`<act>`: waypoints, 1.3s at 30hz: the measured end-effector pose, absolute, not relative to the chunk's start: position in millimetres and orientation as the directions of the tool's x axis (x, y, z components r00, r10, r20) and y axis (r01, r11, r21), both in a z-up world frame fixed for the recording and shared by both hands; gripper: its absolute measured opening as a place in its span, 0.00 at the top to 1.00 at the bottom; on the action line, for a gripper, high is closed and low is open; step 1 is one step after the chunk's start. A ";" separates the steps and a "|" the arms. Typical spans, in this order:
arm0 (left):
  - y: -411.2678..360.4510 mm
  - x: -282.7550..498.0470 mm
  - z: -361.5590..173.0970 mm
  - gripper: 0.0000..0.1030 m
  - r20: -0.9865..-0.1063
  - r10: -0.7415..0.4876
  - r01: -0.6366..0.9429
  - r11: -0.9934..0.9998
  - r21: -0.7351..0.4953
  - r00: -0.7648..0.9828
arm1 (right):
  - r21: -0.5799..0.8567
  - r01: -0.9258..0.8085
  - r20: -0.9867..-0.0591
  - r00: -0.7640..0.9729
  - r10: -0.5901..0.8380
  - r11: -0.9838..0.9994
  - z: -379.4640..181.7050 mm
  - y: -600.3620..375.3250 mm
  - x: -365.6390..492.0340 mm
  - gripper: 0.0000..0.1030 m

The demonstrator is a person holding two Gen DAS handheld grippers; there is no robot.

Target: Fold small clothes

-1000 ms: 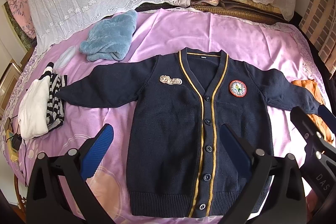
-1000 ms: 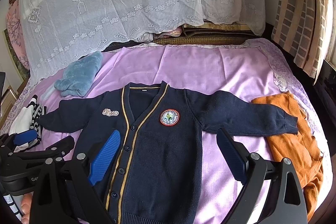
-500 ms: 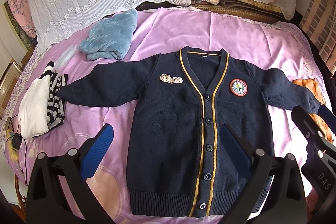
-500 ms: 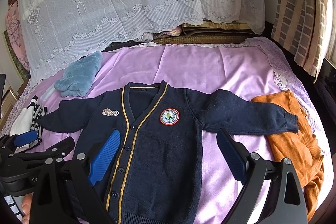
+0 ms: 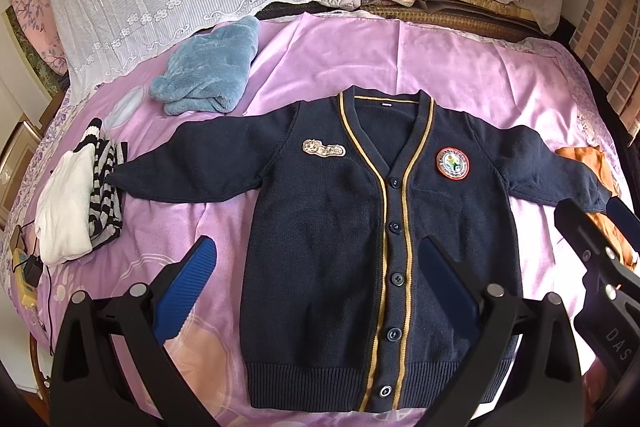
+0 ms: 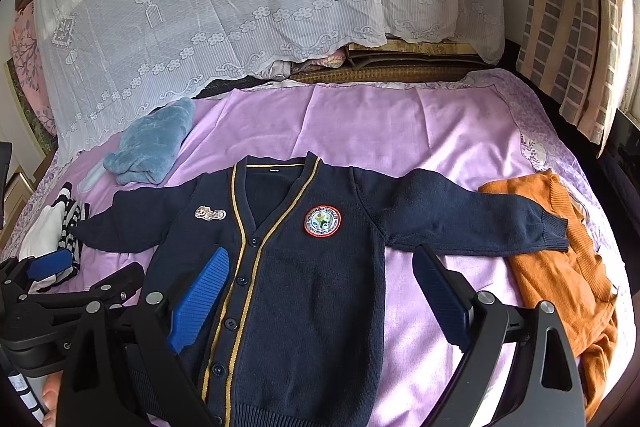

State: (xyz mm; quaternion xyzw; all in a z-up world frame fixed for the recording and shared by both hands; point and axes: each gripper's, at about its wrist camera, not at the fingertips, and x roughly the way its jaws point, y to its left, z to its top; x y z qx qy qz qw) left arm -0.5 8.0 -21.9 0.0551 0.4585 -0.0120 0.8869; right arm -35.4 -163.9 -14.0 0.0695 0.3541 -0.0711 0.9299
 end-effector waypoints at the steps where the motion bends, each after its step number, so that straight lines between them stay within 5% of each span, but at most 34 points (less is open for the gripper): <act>1: 7.3 0.4 -21.3 0.04 -0.814 0.029 0.071 0.994 0.086 0.580 | 0.079 0.181 -0.669 0.739 -0.083 0.980 -14.0 -164.0 -35.4 0.09; 39: -16.8 0.8 -27.4 0.04 -0.841 0.004 0.147 0.984 0.100 0.541 | 0.179 0.243 -0.702 0.710 -0.049 0.953 -24.4 -197.1 -32.0 0.09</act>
